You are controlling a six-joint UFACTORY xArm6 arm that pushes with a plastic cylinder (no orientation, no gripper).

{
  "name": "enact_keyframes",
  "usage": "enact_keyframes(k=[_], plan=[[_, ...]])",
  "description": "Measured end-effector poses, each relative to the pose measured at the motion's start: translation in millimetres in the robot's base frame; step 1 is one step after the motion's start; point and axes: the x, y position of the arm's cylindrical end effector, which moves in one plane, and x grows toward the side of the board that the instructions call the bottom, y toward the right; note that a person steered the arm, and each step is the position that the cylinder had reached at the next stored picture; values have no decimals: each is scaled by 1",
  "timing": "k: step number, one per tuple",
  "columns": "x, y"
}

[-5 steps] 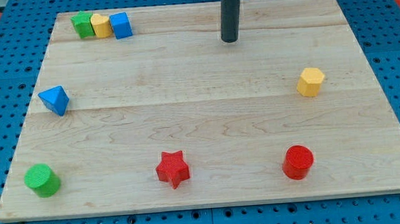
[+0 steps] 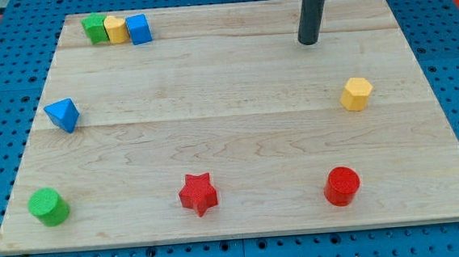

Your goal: Point at the blue cube

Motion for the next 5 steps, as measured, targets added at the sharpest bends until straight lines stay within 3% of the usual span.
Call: enact_keyframes(k=[5], plan=[[-7, 7]])
